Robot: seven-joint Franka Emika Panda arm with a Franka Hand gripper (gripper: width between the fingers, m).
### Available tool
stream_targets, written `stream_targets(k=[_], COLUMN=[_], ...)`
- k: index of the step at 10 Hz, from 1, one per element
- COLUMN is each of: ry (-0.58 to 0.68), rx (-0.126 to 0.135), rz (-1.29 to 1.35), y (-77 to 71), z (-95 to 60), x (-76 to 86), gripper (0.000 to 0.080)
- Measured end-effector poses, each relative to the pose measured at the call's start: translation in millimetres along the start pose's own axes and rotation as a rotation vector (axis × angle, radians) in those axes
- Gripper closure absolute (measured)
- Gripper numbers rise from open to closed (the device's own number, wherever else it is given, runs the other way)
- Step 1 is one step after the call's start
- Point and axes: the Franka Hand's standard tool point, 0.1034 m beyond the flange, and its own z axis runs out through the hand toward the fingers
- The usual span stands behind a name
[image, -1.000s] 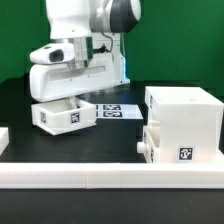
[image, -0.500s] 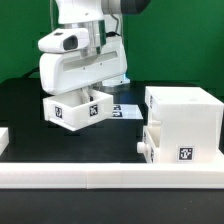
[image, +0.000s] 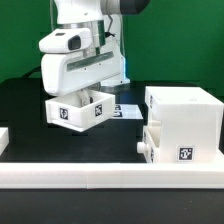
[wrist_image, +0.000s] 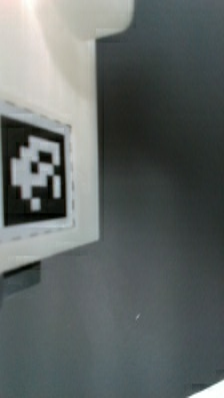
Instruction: Assemble drawer
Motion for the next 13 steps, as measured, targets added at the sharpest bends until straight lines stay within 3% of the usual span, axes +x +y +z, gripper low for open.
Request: stream_targets(k=[1,3,7,11,13], ry=[-0.005,-0.016,-0.029,-0.039,-0.038], rx=[-0.001,-0.036,-0.029,-0.002,0.008], rz=[-0.107,-0.280,-0.470,-0.525,-0.526], y=[9.9,30.8,30.2,62.3,65.0], z=[-6.1,-19.7,-16.5,-16.3,-12.8], x=[3.7,14.9,11.7,55.3,58.2], gripper=[0.0757,0.0757,0.0757,0.0757,0.0757])
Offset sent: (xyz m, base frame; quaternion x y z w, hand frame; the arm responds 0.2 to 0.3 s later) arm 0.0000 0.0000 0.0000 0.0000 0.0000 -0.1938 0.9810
